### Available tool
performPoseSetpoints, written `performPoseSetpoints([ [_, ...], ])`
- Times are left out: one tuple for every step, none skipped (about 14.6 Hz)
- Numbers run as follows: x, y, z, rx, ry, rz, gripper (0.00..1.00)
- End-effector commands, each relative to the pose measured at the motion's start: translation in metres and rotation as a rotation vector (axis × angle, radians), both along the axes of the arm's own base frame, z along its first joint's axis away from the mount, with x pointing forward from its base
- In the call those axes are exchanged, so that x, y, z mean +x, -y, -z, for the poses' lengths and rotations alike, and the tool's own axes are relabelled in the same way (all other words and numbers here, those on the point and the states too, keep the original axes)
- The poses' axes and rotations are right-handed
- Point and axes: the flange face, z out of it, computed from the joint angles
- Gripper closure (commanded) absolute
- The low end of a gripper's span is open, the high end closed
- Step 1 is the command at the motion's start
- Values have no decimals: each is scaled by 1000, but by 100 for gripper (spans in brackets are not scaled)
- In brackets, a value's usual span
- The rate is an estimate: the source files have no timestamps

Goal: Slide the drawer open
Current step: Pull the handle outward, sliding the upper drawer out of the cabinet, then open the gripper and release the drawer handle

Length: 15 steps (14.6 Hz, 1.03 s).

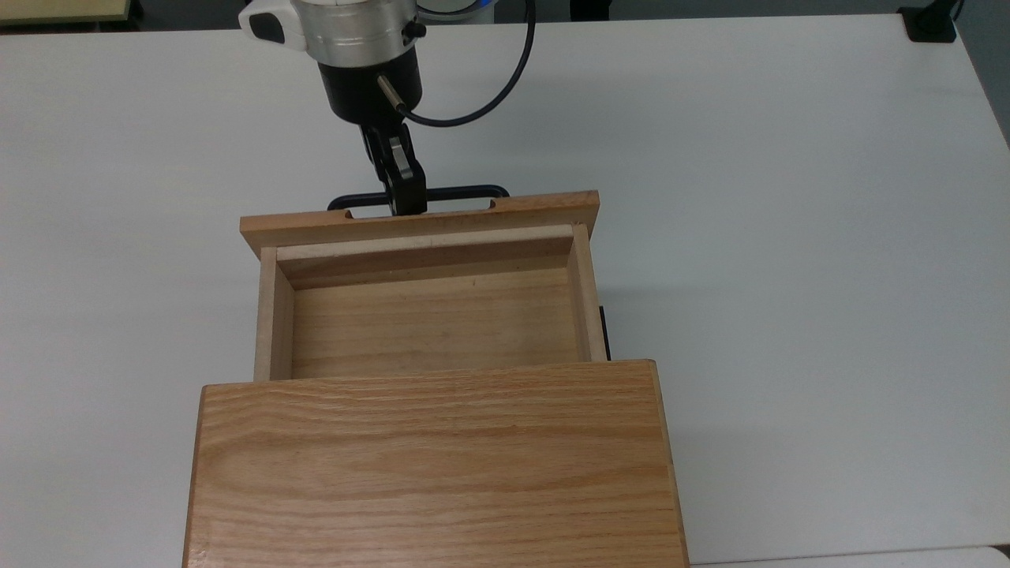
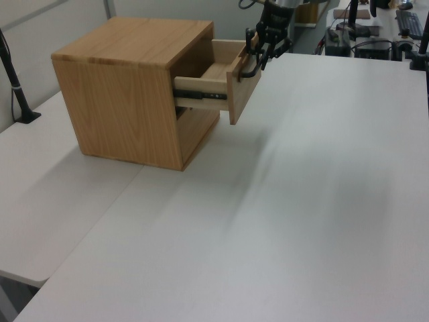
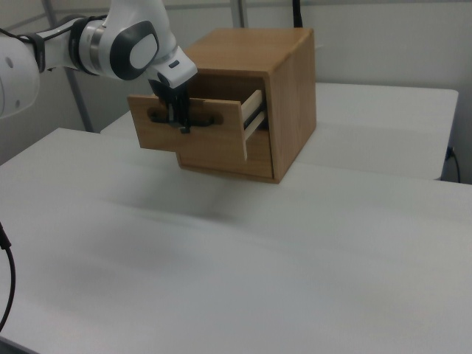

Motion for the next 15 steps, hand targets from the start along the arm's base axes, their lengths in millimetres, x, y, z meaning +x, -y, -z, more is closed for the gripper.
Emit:
performPoseSetpoints([
  [-32,-2,-22,-45,-45,-140,100],
  [-34,-2,-21,-46,-55,-147,99],
  [-37,-2,-20,-48,-68,-157,99],
  [-38,-2,-18,-52,-87,-178,97],
  [-40,-2,-18,-56,-102,-199,97],
  [-42,2,-16,-57,-118,-205,97],
  [-46,3,-16,-58,-133,-212,97],
  [-49,4,-18,-60,-138,-225,97],
  [-52,4,-18,-63,-145,-239,95],
  [-53,4,-15,-65,-152,-249,88],
  [-54,5,-14,-65,-158,-255,77],
  [-54,5,-14,-65,-161,-256,62],
  [-54,5,-14,-65,-162,-256,31],
  [-54,3,-13,-64,-164,-257,0],
  [-54,2,-13,-66,-164,-259,0],
])
